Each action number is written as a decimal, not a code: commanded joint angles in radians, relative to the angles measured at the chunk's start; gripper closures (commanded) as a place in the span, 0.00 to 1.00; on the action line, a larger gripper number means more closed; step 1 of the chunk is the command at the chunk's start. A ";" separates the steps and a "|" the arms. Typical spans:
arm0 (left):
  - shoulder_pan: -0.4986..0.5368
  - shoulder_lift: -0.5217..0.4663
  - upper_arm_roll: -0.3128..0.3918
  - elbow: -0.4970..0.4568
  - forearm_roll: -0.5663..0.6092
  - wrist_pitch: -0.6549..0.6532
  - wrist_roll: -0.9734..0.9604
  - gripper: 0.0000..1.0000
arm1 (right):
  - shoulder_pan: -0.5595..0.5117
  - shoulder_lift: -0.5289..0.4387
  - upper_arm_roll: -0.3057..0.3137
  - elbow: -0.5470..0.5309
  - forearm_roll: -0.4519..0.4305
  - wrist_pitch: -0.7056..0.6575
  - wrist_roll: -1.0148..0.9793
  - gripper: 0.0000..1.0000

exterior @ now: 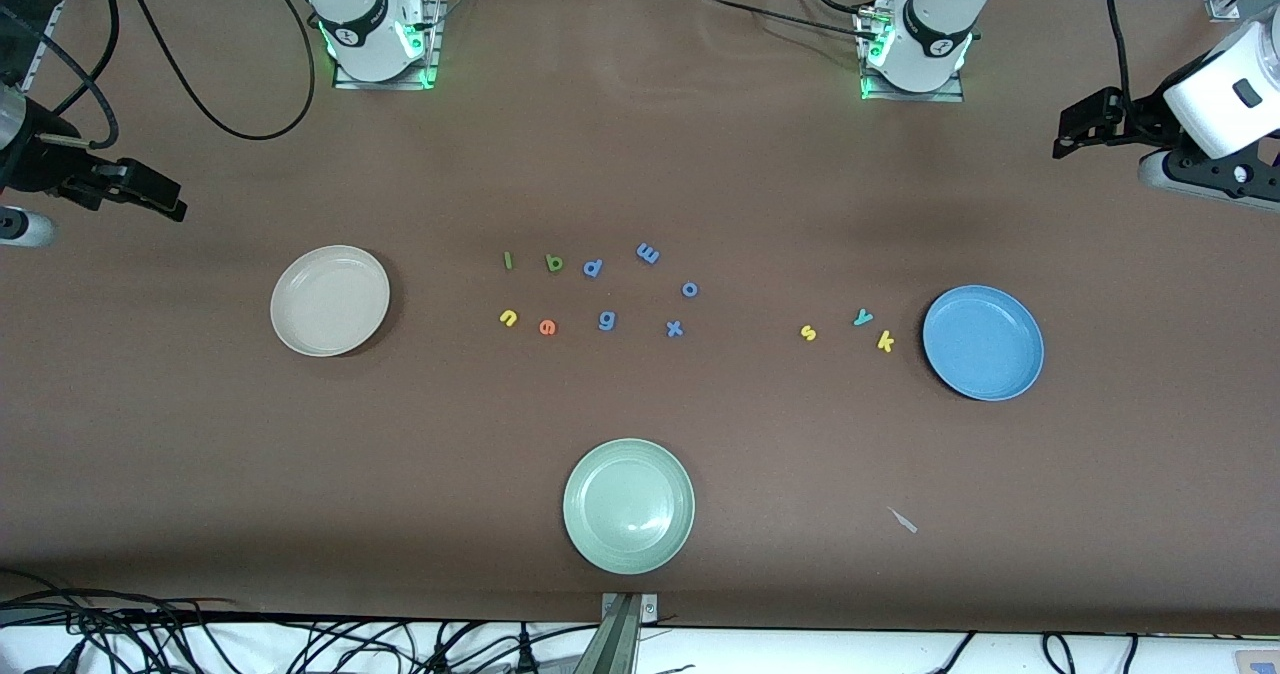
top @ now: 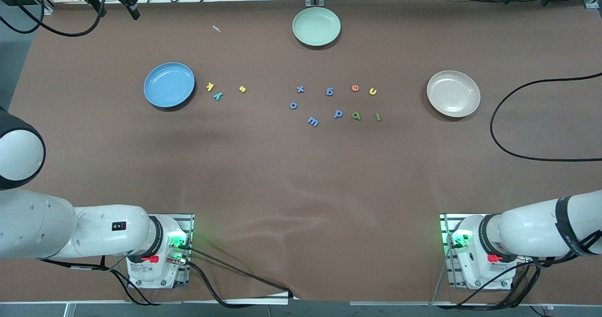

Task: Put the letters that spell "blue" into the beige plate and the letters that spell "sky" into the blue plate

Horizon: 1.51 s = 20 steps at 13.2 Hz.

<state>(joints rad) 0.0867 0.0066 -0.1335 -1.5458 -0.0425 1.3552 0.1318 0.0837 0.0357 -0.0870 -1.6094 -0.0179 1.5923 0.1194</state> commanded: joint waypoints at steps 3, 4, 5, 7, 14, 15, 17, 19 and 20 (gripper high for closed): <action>-0.008 0.007 -0.006 0.027 0.018 -0.024 -0.006 0.00 | -0.012 -0.005 0.007 -0.006 0.016 0.002 -0.003 0.00; -0.008 0.006 -0.006 0.026 0.016 -0.025 -0.005 0.00 | -0.012 -0.005 0.007 -0.006 0.016 0.000 -0.003 0.00; -0.008 0.004 -0.006 0.027 0.015 -0.027 0.000 0.00 | -0.012 -0.005 0.007 -0.006 0.016 -0.002 -0.003 0.00; -0.008 0.001 -0.009 0.029 0.015 -0.030 -0.001 0.00 | -0.012 -0.007 0.007 -0.006 0.016 -0.002 -0.003 0.00; -0.010 0.004 -0.014 0.030 0.015 -0.021 -0.005 0.00 | -0.012 -0.005 0.007 -0.006 0.016 -0.003 -0.003 0.00; -0.010 0.003 -0.014 0.030 0.015 -0.021 -0.005 0.00 | -0.012 -0.005 0.007 -0.006 0.016 -0.005 -0.003 0.00; -0.007 0.004 -0.012 0.030 0.015 -0.019 -0.005 0.00 | -0.010 -0.005 0.007 -0.006 0.016 -0.005 -0.003 0.00; 0.001 0.006 -0.009 0.016 0.030 0.042 -0.001 0.00 | -0.009 -0.004 0.012 -0.003 0.015 -0.006 -0.001 0.00; 0.008 0.009 -0.008 0.009 0.030 0.086 0.000 0.00 | -0.007 -0.002 0.012 -0.001 0.015 -0.006 0.003 0.00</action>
<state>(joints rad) 0.0847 0.0073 -0.1416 -1.5394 -0.0425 1.3877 0.1311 0.0837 0.0360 -0.0855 -1.6108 -0.0176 1.5910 0.1194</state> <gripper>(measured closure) 0.000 0.000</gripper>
